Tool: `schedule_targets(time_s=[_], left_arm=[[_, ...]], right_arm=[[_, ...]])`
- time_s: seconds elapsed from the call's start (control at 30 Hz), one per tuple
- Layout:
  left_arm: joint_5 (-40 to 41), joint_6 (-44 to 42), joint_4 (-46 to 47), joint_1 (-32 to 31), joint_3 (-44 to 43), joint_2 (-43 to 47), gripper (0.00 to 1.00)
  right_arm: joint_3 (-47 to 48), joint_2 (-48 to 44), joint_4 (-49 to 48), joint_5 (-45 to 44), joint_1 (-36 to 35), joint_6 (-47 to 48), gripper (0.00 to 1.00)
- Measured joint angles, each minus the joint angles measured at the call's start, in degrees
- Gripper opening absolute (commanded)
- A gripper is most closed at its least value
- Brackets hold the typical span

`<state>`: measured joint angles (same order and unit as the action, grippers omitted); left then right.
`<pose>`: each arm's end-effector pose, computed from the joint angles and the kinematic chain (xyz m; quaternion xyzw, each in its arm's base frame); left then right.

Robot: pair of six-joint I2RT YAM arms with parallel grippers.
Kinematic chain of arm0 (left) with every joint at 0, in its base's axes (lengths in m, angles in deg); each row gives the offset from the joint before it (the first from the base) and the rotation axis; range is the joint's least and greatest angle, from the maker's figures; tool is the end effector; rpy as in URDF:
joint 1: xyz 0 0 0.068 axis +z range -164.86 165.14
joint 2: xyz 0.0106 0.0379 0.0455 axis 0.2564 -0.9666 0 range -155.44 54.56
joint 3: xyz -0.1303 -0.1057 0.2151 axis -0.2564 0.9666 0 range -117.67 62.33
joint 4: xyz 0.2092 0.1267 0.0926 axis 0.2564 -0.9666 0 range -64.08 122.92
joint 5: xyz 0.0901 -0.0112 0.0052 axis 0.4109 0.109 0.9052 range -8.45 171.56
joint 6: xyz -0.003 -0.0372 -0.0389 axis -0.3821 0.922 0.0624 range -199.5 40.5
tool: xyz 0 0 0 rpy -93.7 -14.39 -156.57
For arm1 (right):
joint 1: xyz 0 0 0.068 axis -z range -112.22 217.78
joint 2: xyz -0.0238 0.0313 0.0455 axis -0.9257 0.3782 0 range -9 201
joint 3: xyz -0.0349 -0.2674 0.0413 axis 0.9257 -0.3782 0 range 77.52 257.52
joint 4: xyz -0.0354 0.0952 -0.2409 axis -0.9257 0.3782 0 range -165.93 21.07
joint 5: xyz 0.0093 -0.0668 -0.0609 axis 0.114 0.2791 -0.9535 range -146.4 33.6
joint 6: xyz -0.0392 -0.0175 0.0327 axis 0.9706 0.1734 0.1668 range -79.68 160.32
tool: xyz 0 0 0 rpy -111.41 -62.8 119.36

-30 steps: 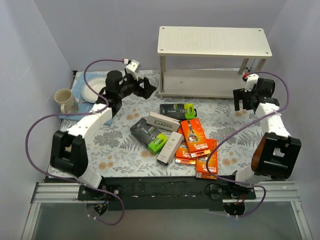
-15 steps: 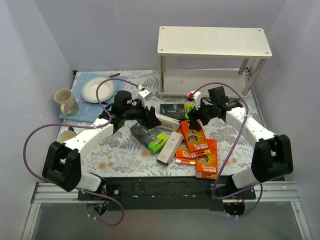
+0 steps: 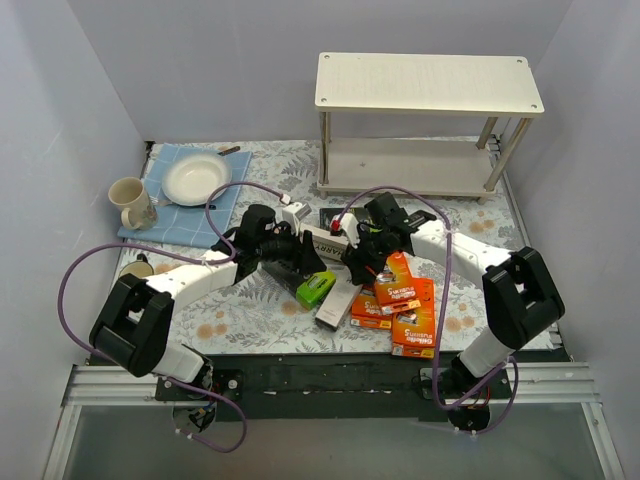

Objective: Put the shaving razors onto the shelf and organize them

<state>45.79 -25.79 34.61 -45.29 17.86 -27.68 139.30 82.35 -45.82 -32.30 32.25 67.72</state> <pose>0.2465 -0.1688 0.2118 -0.0348 0.8589 -0.4922 0.1368 0.2541 0.1992 0.2167 -0.5392 0.7767 0.2191 0.2408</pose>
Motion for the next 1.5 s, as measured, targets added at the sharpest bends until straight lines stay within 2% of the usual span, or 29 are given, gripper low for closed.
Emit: schedule_targets(time_s=[0.17, 0.43, 0.6, 0.73, 0.9, 0.93, 1.03, 1.17, 1.37, 1.5], left_arm=[[2.1, 1.3, 0.7, -0.2, 1.2, 0.0, 0.56], [4.8, 0.7, 0.0, -0.2, 4.3, 0.0, 0.63], [7.6, -0.9, -1.3, -0.3, 4.3, 1.1, 0.67], [11.5, -2.3, -2.8, 0.6, 5.7, 3.3, 0.68], [13.2, -1.9, -3.8, 5.0, 6.3, 4.5, 0.67], [13.3, -1.7, -4.3, 6.2, 5.9, 4.5, 0.7], [14.3, -1.5, -6.3, 8.4, 3.7, 4.2, 0.78], [13.7, -0.8, -7.3, 9.1, -2.5, 1.6, 0.82], [10.4, 1.7, -3.5, 9.0, -15.0, -6.3, 0.82], [8.7, 2.9, -1.7, 8.4, -20.1, -12.5, 0.81]], right_arm=[[-2.8, -0.6, -1.1, -0.1, 4.5, -1.0, 0.64], [-9.8, -2.5, -3.9, -6.6, 18.5, 0.1, 0.66], [-11.1, -6.2, -3.2, -10.4, 20.8, 1.2, 0.72], [-10.4, -9.0, -2.9, -10.4, 22.7, -1.6, 0.75], [-7.1, -10.9, -3.7, -9.7, 23.2, -5.9, 0.79], [-6.3, -10.8, -4.0, -9.4, 23.2, -6.4, 0.8], [-3.9, -9.1, -5.1, -9.1, 23.1, -8.1, 0.86], [0.7, -3.6, -7.2, -9.0, 23.6, -11.0, 0.87], [6.2, 4.0, -10.1, -5.7, 26.6, -17.4, 0.89], [7.3, 7.6, -11.7, -2.1, 27.4, -21.2, 0.89]])
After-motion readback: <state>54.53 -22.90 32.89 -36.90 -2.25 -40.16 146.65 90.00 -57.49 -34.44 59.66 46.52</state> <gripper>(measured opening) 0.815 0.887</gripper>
